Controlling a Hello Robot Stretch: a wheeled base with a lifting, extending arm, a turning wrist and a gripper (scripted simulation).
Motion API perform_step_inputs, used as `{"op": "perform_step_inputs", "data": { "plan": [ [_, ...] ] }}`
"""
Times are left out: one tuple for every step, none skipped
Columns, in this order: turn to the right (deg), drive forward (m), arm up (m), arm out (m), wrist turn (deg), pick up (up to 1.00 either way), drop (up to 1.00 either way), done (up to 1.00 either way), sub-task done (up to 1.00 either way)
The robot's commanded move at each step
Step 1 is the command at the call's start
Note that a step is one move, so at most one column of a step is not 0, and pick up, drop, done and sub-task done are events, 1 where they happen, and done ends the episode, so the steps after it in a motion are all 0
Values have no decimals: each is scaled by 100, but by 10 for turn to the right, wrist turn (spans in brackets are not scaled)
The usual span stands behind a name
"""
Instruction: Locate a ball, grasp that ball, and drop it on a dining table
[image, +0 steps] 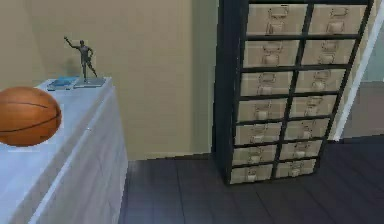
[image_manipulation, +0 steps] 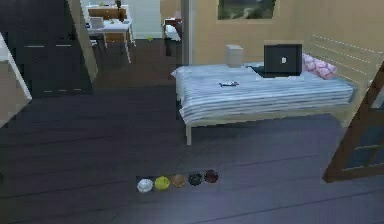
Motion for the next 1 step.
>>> {"op": "perform_step_inputs", "data": {
  "plan": [
    [-450,0,0,0,0,0,0,0,0]
  ]
}}
